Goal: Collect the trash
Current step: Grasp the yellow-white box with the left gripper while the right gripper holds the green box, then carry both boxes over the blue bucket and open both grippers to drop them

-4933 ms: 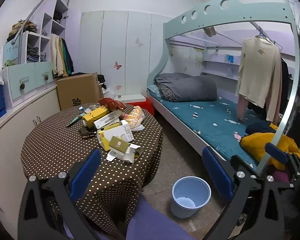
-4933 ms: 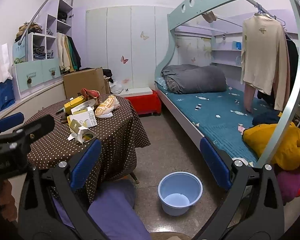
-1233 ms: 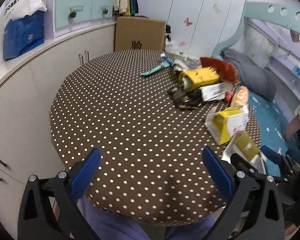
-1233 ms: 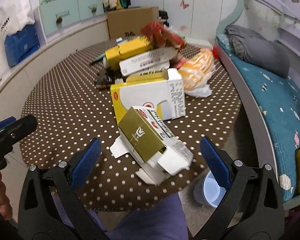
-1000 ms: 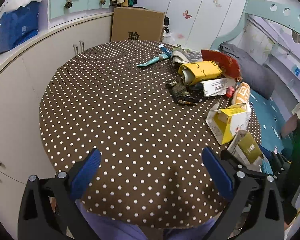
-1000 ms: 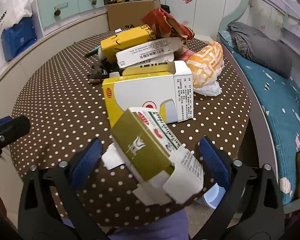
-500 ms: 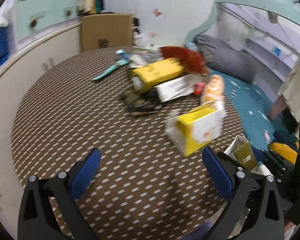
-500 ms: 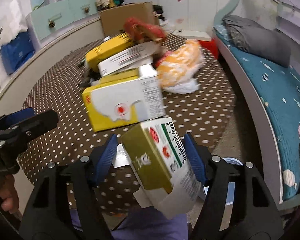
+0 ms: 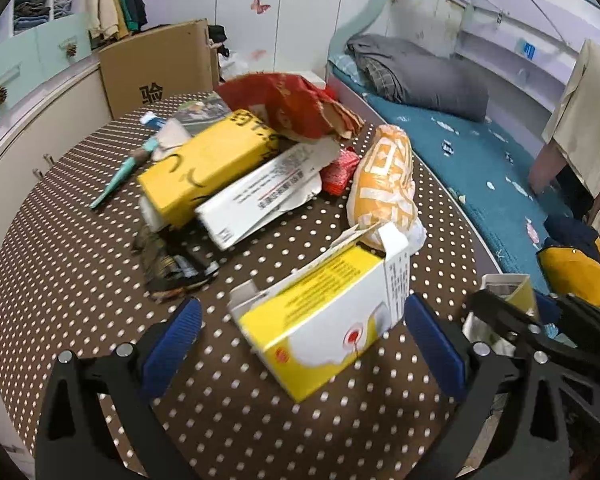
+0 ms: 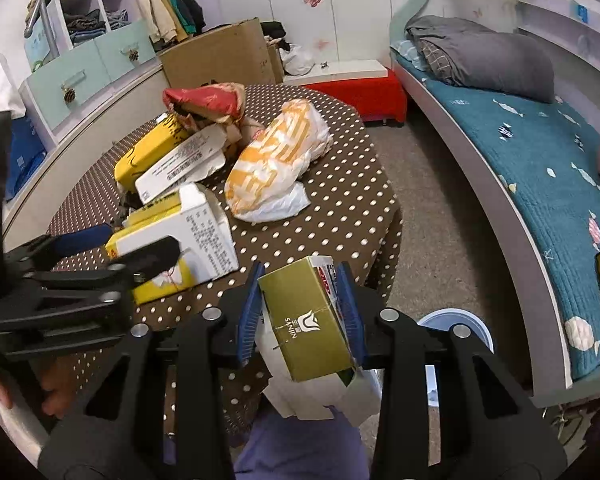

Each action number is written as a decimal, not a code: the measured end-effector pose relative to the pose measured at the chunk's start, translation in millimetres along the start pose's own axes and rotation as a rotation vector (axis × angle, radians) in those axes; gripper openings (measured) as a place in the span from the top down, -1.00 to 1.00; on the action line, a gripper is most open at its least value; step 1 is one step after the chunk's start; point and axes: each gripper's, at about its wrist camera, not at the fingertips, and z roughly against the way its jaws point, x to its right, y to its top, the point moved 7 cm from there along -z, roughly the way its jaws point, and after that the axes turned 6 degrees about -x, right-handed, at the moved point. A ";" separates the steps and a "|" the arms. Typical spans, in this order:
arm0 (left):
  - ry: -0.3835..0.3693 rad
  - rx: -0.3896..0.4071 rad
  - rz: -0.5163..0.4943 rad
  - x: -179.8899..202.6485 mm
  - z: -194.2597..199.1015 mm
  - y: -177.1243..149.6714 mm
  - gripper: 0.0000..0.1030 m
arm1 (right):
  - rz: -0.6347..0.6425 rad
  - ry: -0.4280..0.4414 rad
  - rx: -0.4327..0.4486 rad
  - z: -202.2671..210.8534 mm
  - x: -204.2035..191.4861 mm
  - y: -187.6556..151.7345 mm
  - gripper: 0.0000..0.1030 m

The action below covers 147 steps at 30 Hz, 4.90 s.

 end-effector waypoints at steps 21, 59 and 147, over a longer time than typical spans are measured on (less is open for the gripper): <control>-0.009 -0.007 -0.078 26.7 0.5 -13.1 0.01 | -0.075 -0.029 0.022 16.8 37.7 -2.0 0.29; -0.047 0.011 -0.088 51.6 16.2 -34.1 -0.15 | -0.171 -0.037 0.027 37.6 83.0 -28.8 0.29; -0.193 -0.222 -0.361 267.0 -137.2 -49.3 -0.40 | -0.580 -0.303 -0.160 9.6 279.3 -116.1 0.27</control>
